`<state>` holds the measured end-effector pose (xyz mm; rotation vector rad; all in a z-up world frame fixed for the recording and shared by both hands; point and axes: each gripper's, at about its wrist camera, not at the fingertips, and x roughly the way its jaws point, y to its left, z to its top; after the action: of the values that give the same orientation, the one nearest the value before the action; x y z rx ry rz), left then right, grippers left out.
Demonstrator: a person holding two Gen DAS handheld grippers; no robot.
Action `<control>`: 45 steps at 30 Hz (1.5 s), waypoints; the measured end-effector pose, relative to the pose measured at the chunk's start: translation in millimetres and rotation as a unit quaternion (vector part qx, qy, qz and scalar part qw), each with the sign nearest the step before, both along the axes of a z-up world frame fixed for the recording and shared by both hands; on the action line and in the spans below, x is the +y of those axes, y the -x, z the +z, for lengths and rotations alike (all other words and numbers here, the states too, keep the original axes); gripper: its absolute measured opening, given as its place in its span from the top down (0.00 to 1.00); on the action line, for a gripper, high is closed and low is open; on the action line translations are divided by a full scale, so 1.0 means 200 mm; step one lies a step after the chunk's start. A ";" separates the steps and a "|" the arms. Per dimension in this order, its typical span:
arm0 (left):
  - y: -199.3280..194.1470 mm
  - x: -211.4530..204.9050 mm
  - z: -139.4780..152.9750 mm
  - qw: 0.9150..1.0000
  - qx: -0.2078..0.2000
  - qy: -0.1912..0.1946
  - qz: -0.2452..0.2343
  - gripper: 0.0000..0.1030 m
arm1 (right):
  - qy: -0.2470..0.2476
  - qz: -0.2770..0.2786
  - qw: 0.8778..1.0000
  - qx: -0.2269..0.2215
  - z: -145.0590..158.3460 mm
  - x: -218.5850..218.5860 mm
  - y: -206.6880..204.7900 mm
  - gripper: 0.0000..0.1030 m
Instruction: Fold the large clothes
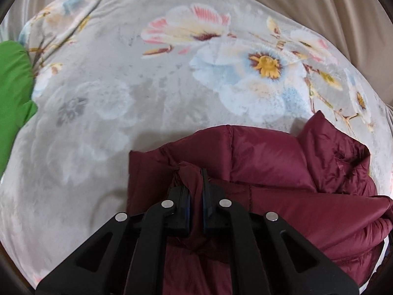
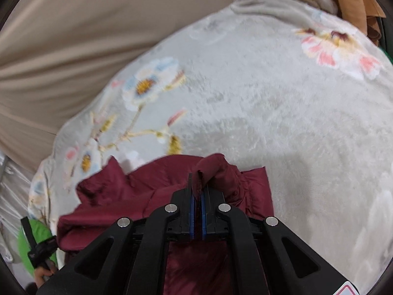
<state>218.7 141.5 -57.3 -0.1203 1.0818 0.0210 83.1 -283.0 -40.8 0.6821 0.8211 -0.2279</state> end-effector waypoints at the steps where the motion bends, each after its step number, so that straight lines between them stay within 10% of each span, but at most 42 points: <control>1: -0.01 0.00 -0.01 1.000 0.000 0.007 0.002 0.92 | -0.004 -0.005 1.000 0.001 0.00 -0.01 -0.01 0.95; 5: 0.00 0.12 0.15 0.993 -0.042 0.105 0.029 0.88 | -0.012 -0.044 0.996 -0.073 0.24 -0.06 0.07 0.80; 8: 0.08 0.19 0.31 0.984 -0.078 0.160 0.023 0.66 | 0.006 -0.071 0.989 -0.132 0.43 -0.08 0.26 0.48; 11: 0.21 0.25 0.40 0.987 -0.101 0.121 0.023 0.35 | 0.004 -0.055 0.993 -0.104 0.42 -0.09 0.41 0.47; 14: 0.36 0.32 0.35 0.990 -0.089 0.110 0.027 0.25 | 0.014 -0.036 0.998 -0.040 0.26 -0.04 0.58 0.46; 20: 0.56 0.31 -0.05 0.994 0.031 0.105 0.032 0.25 | -0.042 -0.023 0.999 0.009 -0.01 0.09 0.69 0.46; 23: 0.58 0.29 -0.08 0.992 0.032 0.121 0.020 0.49 | -0.042 -0.008 0.999 0.032 -0.07 0.15 0.62 0.46; 27: 0.58 0.28 -0.01 0.992 0.038 0.120 0.000 0.86 | -0.046 0.005 0.998 0.034 -0.05 0.15 0.60 0.92; 30: 0.63 0.31 0.07 0.992 0.041 0.123 -0.015 0.91 | -0.044 0.016 0.999 0.019 0.05 0.14 0.70 0.98; 42: 1.07 0.39 -0.01 0.992 0.106 0.064 -0.036 0.78 | -0.050 0.040 0.988 0.139 -0.10 0.26 1.17 0.91; 45: 1.04 0.42 0.20 0.998 0.042 0.044 -0.007 0.48 | -0.013 0.024 0.994 0.103 0.06 0.23 1.11 0.84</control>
<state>9.8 225.0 -16.4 -0.1929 1.1682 -0.0348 -138.3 -237.3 -28.8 0.6705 1.0385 -0.2481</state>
